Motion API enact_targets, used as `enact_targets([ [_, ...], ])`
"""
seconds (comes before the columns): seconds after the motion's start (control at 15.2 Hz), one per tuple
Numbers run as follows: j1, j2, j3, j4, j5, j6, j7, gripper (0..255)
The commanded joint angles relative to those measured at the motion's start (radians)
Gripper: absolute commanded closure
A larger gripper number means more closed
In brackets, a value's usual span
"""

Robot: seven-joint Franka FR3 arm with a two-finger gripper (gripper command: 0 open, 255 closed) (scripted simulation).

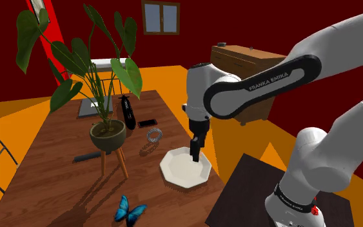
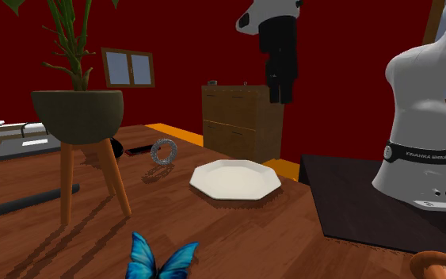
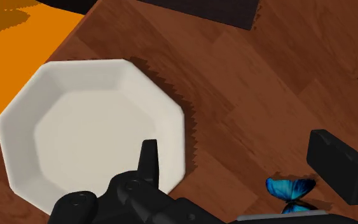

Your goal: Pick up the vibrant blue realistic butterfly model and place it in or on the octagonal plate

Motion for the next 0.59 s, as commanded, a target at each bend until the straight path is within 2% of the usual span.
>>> enact_targets([
  [0.0,0.010,0.057,0.026,0.022,-0.004,0.058,0.016,0],
  [0.26,0.029,0.188,0.082,0.072,-0.031,0.175,0.067,0],
  [0.53,0.047,0.326,0.129,0.142,-0.093,0.276,0.135,0],
])
